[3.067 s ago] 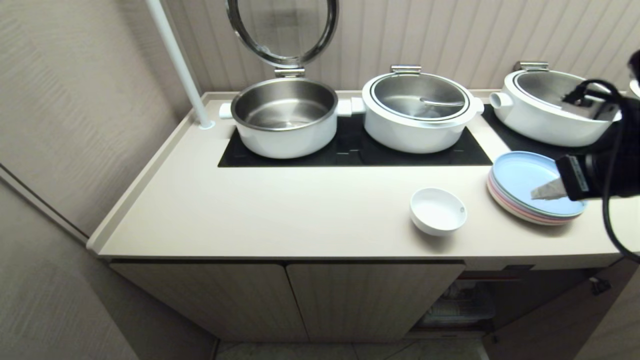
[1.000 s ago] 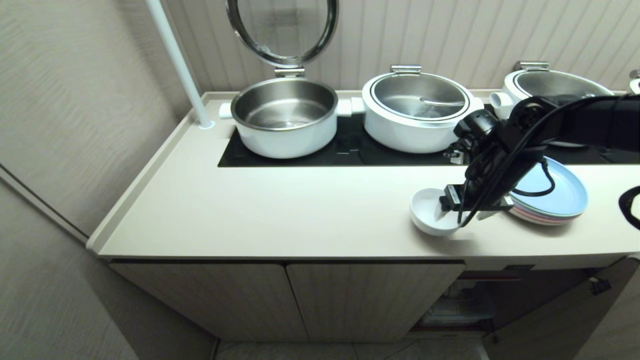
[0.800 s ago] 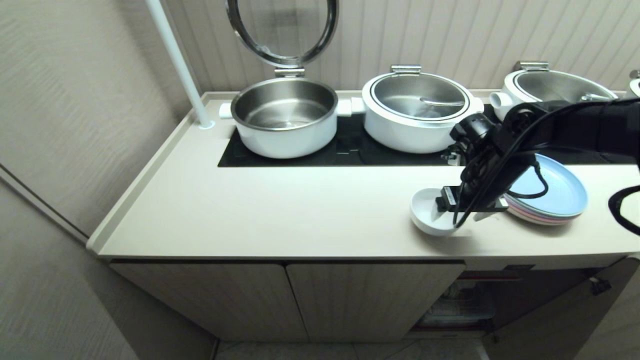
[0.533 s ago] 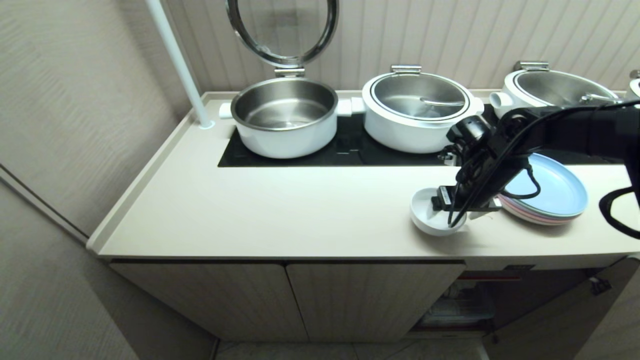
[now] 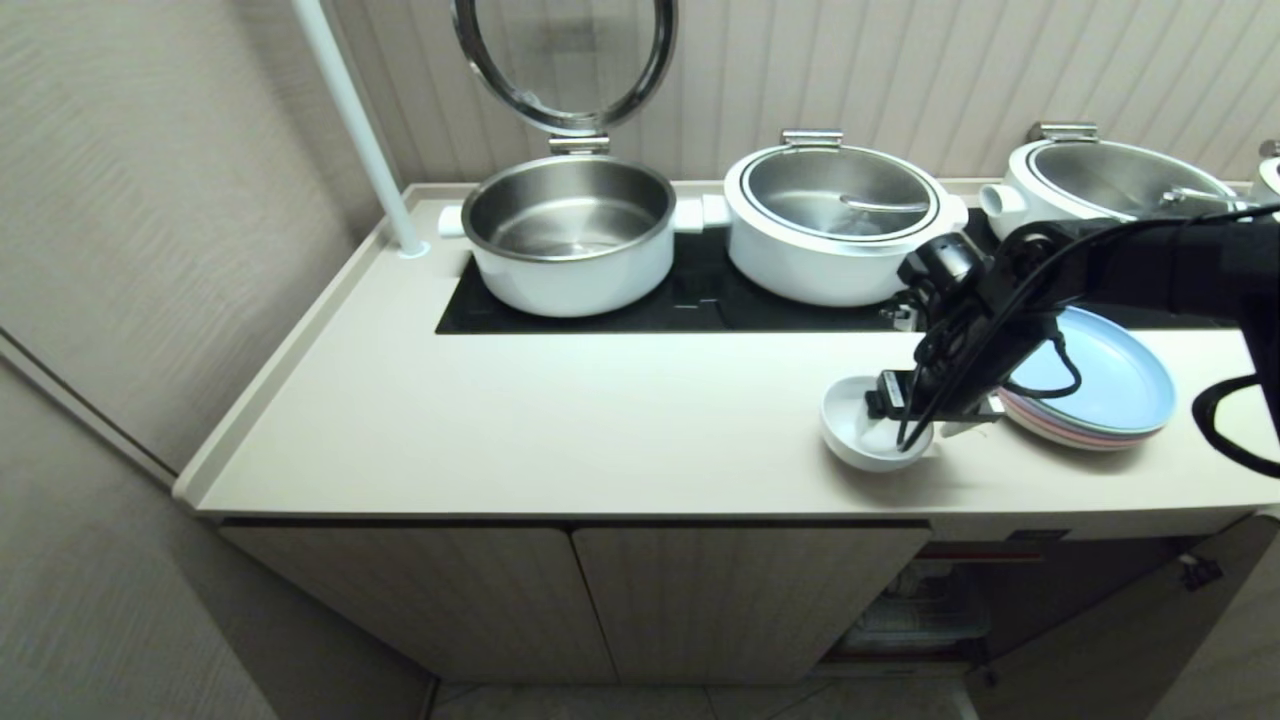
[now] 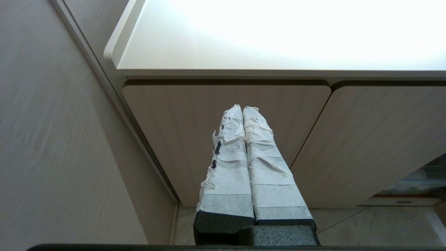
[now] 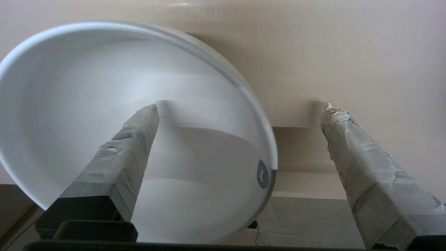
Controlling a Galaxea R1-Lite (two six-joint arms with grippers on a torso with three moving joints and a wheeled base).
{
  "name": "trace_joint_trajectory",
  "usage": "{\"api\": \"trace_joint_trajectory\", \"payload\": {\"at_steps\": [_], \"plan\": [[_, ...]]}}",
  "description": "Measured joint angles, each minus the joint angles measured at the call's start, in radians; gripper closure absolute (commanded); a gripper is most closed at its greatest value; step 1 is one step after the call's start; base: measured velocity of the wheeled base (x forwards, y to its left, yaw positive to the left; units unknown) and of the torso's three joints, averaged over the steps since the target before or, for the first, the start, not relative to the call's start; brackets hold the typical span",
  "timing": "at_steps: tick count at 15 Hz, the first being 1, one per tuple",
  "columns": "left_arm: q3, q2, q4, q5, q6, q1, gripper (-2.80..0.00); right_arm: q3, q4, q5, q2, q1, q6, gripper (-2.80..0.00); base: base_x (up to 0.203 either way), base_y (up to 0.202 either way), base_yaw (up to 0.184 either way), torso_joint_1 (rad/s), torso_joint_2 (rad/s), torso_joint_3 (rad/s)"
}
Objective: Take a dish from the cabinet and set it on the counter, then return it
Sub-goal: Pick up the bowl from the table
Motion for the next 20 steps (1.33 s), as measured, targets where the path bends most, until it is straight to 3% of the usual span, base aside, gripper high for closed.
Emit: {"api": "trace_joint_trajectory", "payload": {"at_steps": [13, 14, 20], "plan": [[0.0, 0.0, 0.0, 0.0, 0.0, 0.0, 0.0, 0.0, -0.004, 0.001, 0.006, -0.006, 0.032, -2.8, 0.0, 0.0, 0.0, 0.0, 0.0, 0.0], [0.0, 0.0, 0.0, 0.0, 0.0, -0.001, 0.0, 0.0, -0.004, 0.001, 0.007, -0.005, 0.032, 0.0, 0.0, 0.0, 0.0, 0.0, 0.0, 0.0], [0.0, 0.0, 0.0, 0.0, 0.0, 0.0, 0.0, 0.0, -0.005, 0.001, 0.014, -0.002, 0.032, 0.0, 0.0, 0.0, 0.0, 0.0, 0.0, 0.0]]}}
